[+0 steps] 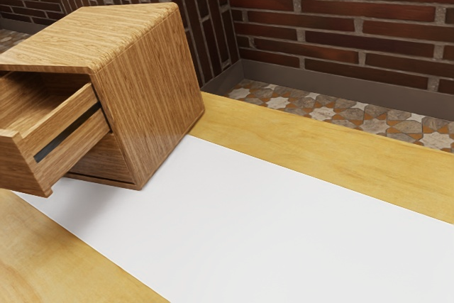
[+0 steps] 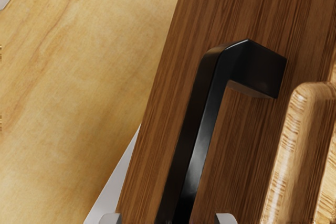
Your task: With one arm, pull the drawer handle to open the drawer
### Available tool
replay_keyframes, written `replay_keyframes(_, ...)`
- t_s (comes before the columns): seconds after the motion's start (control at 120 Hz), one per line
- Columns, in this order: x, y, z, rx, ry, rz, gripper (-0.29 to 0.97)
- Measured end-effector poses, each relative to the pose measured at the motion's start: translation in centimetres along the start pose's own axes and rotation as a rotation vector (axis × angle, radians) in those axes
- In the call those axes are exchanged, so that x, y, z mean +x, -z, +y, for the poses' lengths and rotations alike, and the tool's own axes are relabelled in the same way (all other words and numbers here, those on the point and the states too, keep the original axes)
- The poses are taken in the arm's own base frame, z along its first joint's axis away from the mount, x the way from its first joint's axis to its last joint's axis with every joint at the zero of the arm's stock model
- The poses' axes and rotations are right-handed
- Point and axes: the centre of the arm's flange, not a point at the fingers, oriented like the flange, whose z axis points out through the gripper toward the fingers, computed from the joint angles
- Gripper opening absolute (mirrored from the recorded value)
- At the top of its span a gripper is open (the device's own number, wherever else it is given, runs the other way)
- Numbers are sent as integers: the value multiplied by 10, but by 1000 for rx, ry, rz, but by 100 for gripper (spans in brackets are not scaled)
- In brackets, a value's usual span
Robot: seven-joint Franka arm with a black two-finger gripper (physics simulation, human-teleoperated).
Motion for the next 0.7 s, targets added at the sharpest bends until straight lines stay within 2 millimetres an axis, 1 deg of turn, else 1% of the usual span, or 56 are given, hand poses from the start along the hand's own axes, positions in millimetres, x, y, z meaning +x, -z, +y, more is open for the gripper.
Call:
replay_keyframes(0.108,-5,4,0,-5,-5,6,16)
replay_keyframes(0.342,-7,6,-1,-4,-6,3,17)
replay_keyframes(0.567,-18,13,2,-11,-23,10,17)
replay_keyframes(0.617,-29,23,10,-25,-47,21,17)
replay_keyframes(0.667,-58,56,30,-72,-114,57,17)
replay_keyframes(0.683,-70,71,37,-92,-140,71,17)
replay_keyframes(0.7,-85,90,45,-121,-173,90,21)
